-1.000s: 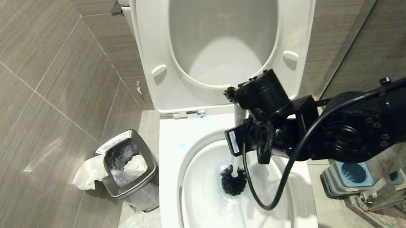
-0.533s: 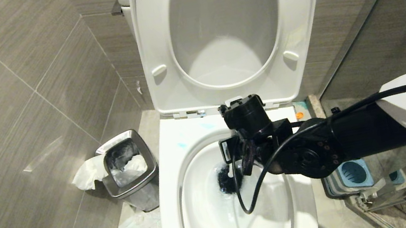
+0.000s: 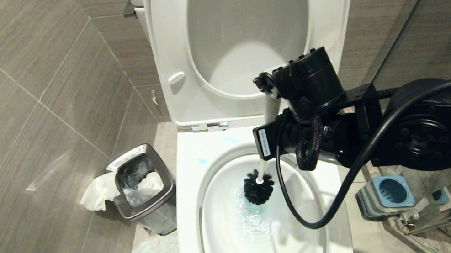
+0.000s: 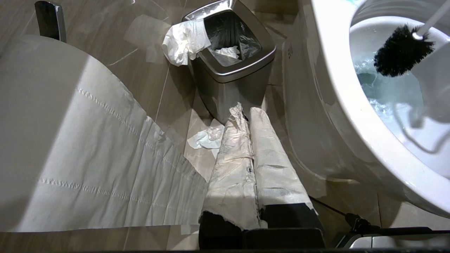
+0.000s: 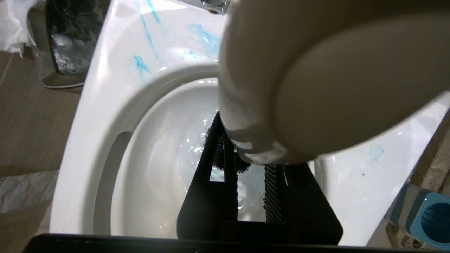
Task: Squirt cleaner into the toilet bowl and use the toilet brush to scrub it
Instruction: Scrub the toilet bowl
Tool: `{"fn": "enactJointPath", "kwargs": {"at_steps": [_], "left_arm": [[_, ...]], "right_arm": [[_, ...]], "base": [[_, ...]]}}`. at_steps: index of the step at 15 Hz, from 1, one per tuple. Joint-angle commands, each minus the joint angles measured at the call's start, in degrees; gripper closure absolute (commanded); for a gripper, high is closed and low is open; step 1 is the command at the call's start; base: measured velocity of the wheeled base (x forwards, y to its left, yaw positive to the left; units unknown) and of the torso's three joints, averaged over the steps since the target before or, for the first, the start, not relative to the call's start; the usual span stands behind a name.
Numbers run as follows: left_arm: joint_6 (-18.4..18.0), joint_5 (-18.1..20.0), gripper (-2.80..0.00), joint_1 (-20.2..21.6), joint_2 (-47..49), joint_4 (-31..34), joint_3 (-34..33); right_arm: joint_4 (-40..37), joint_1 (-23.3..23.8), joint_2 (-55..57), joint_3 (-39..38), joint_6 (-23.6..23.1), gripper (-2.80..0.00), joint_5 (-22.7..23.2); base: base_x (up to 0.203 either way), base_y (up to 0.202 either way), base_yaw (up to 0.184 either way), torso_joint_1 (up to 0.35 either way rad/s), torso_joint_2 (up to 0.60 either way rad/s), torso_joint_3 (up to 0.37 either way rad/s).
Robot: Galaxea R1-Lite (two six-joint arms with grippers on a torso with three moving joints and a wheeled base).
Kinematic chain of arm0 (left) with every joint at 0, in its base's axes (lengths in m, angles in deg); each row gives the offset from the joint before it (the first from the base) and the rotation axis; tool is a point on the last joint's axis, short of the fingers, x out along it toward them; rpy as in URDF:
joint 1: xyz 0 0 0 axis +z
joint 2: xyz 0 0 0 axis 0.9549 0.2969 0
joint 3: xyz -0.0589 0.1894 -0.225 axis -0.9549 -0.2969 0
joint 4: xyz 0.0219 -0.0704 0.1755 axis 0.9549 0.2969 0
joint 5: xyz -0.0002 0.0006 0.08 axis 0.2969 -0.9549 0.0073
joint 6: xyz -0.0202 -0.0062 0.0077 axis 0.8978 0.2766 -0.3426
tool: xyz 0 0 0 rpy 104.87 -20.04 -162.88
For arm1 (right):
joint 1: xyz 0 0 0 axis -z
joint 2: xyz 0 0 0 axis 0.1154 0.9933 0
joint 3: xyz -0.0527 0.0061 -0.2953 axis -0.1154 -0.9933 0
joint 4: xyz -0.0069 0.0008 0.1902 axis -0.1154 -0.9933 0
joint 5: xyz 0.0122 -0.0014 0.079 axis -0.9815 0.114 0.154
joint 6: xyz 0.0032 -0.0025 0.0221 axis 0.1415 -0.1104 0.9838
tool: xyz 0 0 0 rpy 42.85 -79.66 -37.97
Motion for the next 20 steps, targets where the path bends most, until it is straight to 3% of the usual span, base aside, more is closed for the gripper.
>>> {"fn": "enactJointPath", "kwargs": {"at_steps": [1, 10, 15, 20], "left_arm": [[-0.01, 0.00, 0.00, 0.00, 0.00, 0.02, -0.09], [-0.01, 0.00, 0.00, 0.00, 0.00, 0.02, -0.09], [-0.01, 0.00, 0.00, 0.00, 0.00, 0.02, -0.09], [-0.01, 0.00, 0.00, 0.00, 0.00, 0.02, -0.09]], "right_arm": [[0.09, -0.09, -0.74, -0.26, 0.15, 0.00, -0.23], [7.74, 1.23, 13.88, 0.13, -1.32, 0.00, -1.87], [7.40, 0.02, 7.94, -1.54, -1.48, 0.00, -1.68], [2.18, -5.62, -5.68, -8.94, -1.46, 0.00, -1.98]], "base": [[0.000, 0.000, 0.000, 0.000, 0.00, 0.000], [0.000, 0.000, 0.000, 0.000, 0.00, 0.000], [0.000, 0.000, 0.000, 0.000, 0.00, 0.000], [0.000, 0.000, 0.000, 0.000, 0.00, 0.000]]}}
